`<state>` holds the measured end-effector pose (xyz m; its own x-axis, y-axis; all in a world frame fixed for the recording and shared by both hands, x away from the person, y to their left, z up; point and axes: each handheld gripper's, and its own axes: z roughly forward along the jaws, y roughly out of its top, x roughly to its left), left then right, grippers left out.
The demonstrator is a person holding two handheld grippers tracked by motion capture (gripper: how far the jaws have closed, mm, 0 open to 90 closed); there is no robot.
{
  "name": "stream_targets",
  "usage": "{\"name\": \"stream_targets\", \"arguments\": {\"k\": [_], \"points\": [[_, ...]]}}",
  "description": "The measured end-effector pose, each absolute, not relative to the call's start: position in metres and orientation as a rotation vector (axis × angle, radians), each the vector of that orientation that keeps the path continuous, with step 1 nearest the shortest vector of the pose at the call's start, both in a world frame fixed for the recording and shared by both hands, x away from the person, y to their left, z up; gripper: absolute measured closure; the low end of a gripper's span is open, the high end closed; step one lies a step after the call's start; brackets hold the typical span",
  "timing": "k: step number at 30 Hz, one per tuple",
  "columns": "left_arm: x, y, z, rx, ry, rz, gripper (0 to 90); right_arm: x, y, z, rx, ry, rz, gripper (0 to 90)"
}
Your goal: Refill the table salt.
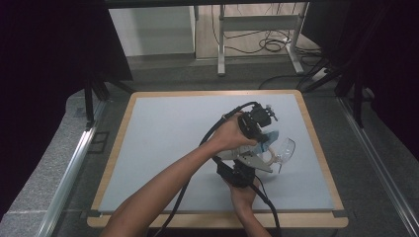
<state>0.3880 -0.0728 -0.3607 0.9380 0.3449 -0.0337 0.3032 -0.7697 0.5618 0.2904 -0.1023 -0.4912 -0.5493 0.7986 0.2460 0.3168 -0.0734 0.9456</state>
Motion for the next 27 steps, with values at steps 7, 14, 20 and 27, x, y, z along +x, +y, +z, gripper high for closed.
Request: {"name": "stream_targets", "arguments": {"k": [7, 14, 20, 27], "points": [[0.3879, -0.0746, -0.3606, 2.513, 0.455, 0.096, 90.0, 0.2906, -0.1030, -0.4917, 1.192, 1.806, 1.649, 53.9], [0.3888, -0.0772, -0.3610, 2.522, 0.454, 0.098, 90.0, 0.2915, -0.1046, -0.4923, 1.198, 1.807, 1.649, 54.0], [0.3891, -0.0778, -0.3610, 2.525, 0.452, 0.102, 90.0, 0.2918, -0.1051, -0.4925, 1.195, 1.805, 1.642, 54.0], [0.3895, -0.0765, -0.3613, 2.525, 0.457, 0.095, 90.0, 0.2910, -0.1045, -0.4907, 1.199, 1.810, 1.661, 54.0]]}}
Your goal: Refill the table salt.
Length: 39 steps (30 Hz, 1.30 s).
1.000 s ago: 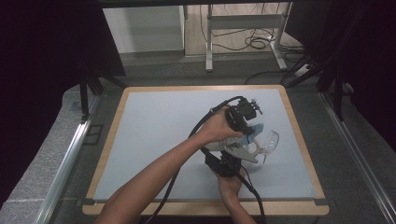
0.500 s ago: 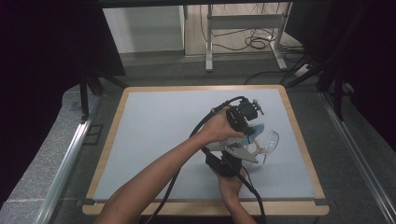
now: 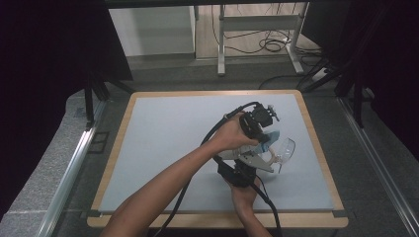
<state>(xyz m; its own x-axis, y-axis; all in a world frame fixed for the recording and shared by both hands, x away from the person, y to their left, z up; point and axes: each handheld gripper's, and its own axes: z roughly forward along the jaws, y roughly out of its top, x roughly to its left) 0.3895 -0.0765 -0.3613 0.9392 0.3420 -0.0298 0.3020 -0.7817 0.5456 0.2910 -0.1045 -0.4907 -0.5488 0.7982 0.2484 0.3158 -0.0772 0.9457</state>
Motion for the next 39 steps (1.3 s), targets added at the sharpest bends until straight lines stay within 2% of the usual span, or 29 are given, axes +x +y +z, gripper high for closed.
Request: {"name": "stream_targets", "arguments": {"k": [39], "points": [[0.3894, -0.0796, -0.3630, 2.536, 0.450, 0.097, 90.0, 0.2895, -0.1055, -0.4872, 1.186, 1.804, 1.673, 54.3]]}}
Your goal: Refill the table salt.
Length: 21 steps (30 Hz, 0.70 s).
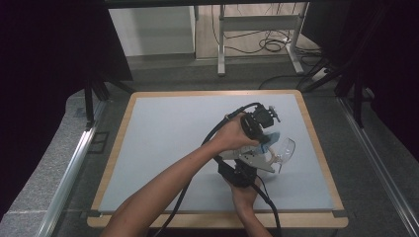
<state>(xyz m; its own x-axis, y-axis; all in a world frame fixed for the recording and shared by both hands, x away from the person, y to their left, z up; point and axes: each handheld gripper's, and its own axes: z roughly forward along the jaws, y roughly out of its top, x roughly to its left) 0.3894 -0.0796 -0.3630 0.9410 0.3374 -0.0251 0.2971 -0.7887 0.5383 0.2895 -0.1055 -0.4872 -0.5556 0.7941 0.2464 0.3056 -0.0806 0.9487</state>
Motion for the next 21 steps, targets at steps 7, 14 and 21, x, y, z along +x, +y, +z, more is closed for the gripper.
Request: {"name": "stream_targets", "arguments": {"k": [7, 14, 21], "points": [[0.3892, -0.0791, -0.3641, 2.536, 0.451, 0.098, 90.0, 0.2894, -0.1048, -0.4882, 1.186, 1.806, 1.665, 54.3], [0.3890, -0.0781, -0.3649, 2.534, 0.452, 0.093, 90.0, 0.2896, -0.1042, -0.4893, 1.180, 1.809, 1.654, 54.4], [0.3889, -0.0775, -0.3653, 2.533, 0.455, 0.093, 90.0, 0.2892, -0.1034, -0.4895, 1.181, 1.812, 1.652, 54.4]]}}
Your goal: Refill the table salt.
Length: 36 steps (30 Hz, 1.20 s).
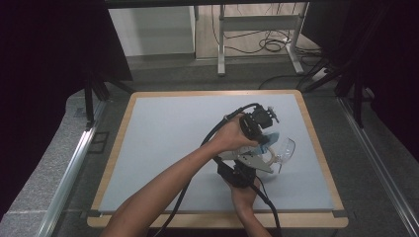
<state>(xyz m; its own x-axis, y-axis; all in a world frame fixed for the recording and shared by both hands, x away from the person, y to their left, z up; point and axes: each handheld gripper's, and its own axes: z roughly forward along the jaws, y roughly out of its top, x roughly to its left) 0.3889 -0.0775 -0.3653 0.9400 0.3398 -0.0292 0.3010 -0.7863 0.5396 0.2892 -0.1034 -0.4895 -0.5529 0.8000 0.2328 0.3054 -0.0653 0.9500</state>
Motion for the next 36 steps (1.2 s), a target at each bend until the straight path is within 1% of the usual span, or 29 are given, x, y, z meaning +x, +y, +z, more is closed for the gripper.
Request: {"name": "stream_targets", "arguments": {"k": [36], "points": [[0.3891, -0.0791, -0.3669, 2.542, 0.451, 0.089, 90.0, 0.2878, -0.1034, -0.4871, 1.186, 1.801, 1.664, 54.6]]}}
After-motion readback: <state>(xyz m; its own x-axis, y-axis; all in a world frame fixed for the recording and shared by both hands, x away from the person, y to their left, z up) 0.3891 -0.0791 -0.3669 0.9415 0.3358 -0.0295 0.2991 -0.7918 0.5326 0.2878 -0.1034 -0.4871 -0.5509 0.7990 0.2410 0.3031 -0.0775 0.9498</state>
